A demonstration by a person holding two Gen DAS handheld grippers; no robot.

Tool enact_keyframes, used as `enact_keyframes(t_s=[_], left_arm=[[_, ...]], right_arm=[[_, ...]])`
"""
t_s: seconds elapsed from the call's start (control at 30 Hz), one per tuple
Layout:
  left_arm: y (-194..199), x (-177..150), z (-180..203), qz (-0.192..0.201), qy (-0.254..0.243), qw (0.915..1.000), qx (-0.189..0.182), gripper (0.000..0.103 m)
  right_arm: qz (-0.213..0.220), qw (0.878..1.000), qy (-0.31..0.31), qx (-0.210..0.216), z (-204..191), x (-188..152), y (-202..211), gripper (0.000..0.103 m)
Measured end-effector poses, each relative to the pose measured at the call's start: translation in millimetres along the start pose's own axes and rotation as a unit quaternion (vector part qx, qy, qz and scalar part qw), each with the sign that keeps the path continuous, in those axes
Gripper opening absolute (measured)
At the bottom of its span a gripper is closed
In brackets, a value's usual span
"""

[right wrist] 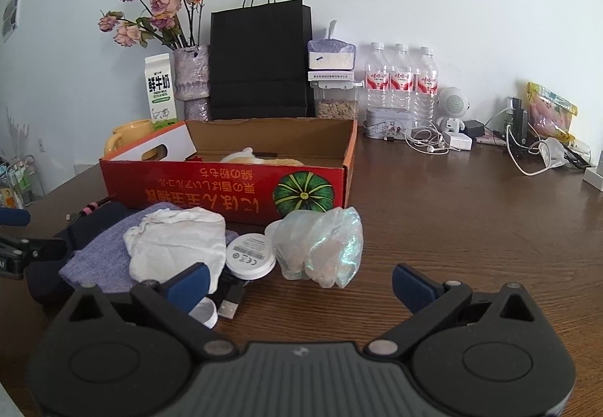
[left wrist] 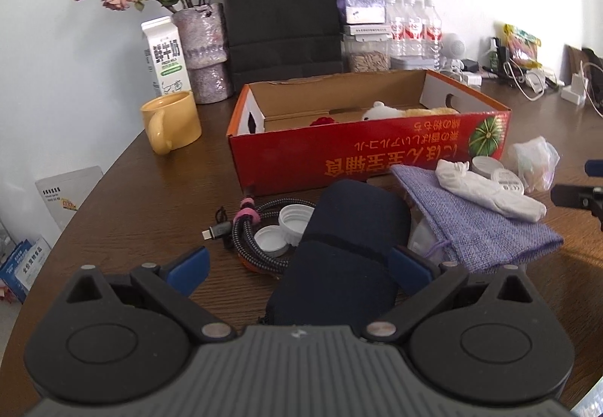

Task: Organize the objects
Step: 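Grasp the navy pouch with the left gripper while the right grasps the plastic bag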

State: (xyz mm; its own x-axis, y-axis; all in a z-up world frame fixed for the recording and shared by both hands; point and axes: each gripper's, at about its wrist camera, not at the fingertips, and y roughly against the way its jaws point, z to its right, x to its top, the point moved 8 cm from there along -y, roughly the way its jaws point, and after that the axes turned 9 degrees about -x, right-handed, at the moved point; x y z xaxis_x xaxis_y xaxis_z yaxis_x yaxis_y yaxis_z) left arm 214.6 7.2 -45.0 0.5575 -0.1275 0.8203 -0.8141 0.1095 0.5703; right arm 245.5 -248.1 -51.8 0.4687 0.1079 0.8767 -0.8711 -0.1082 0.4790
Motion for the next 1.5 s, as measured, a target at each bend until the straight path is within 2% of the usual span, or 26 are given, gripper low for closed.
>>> enact_keyframes(t_s=[0.23,0.6,0.7,0.8,0.87,0.9,1.13,1.2,1.27,1.5], left_arm=[[-8.4,0.5,8.2,-0.013,-0.052,0.9986,-0.005,0.103],[-23.6,-1.4,13.1,-0.015,-0.037,0.9989,-0.024,0.102],[-27.3,-2.5,13.9,-0.018,-0.036,0.9988,-0.026,0.101],[-28.9,-3.0,14.1,-0.019,-0.034,0.9989,-0.026,0.1],[-29.0,-3.5,13.9,-0.019,-0.033,0.9989,-0.026,0.1],[-29.1,-3.6,13.8,-0.02,-0.034,0.9989,-0.026,0.1],[-30.4,-5.0,16.9,-0.021,-0.041,0.9987,-0.023,0.099],[-31.0,-6.1,18.6,-0.022,-0.043,0.9985,-0.025,0.093],[-31.0,-7.2,21.6,-0.022,-0.045,0.9983,-0.029,0.082],[-29.1,-9.1,28.4,-0.01,-0.069,0.9974,-0.017,0.072]], right_arm=[[-0.004,1.0,0.009,-0.011,2.0,7.1,-17.6,0.103],[-0.03,0.999,-0.009,-0.02,7.1,14.9,-49.7,0.103],[-0.038,0.999,-0.016,-0.019,9.4,14.4,-55.9,0.094],[-0.045,0.999,-0.025,-0.008,10.6,15.0,-62.4,0.08],[-0.047,0.999,-0.028,-0.003,10.3,15.0,-64.0,0.053],[-0.047,0.999,-0.026,-0.004,9.8,14.4,-64.3,0.05],[-0.01,1.0,-0.02,0.011,4.4,15.2,-51.3,0.044],[0.003,1.0,-0.02,0.013,4.9,15.8,-47.3,0.044],[0.012,1.0,-0.019,0.015,4.3,15.1,-44.3,0.044],[0.024,0.999,-0.019,0.015,4.1,16.9,-39.7,0.044]])
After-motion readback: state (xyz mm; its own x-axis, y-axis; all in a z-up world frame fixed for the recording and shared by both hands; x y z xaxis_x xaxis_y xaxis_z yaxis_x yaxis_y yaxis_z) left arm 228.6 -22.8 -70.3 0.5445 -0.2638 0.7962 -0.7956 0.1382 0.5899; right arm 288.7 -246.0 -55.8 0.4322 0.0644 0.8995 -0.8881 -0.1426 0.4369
